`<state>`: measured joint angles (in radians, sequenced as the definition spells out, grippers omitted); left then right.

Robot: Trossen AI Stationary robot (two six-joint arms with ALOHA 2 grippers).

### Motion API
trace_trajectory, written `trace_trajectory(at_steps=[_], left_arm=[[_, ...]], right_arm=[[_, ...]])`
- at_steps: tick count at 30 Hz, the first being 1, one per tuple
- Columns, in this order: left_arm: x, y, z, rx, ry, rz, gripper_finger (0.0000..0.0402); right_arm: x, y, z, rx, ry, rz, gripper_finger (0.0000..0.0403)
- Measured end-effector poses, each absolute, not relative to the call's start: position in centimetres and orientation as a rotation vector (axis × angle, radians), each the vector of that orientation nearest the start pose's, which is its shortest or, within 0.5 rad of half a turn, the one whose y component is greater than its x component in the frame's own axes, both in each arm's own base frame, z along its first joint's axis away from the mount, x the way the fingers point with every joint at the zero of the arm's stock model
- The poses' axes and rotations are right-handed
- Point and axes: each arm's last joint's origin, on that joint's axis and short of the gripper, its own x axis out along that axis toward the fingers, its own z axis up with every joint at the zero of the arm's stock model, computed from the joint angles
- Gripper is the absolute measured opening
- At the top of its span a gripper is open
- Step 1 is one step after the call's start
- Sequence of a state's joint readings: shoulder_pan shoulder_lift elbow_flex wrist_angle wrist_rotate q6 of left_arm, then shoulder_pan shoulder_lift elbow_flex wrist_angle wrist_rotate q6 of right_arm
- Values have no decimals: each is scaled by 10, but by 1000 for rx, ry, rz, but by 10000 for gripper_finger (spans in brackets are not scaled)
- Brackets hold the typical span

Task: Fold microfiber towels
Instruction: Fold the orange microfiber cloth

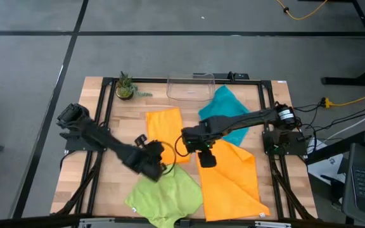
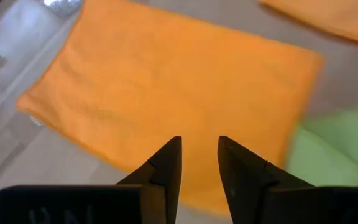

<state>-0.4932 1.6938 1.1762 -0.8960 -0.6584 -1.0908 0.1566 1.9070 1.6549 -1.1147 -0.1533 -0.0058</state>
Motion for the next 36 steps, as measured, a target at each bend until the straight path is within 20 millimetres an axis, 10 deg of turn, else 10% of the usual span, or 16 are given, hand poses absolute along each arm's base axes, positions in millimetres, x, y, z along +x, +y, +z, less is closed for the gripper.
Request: trace_trajectory(at_steps=[8, 24, 36], left_arm=[[289, -97, 181, -225, 1042, 762, 96], [282, -131, 168, -297, 1236, 552, 96], [285, -131, 149, -277, 1299, 576, 96]], right_arm=[[354, 84, 275, -102, 1365, 267, 173], [327, 79, 291, -174, 1493, 275, 173], [252, 71, 316, -141, 977, 122, 173]])
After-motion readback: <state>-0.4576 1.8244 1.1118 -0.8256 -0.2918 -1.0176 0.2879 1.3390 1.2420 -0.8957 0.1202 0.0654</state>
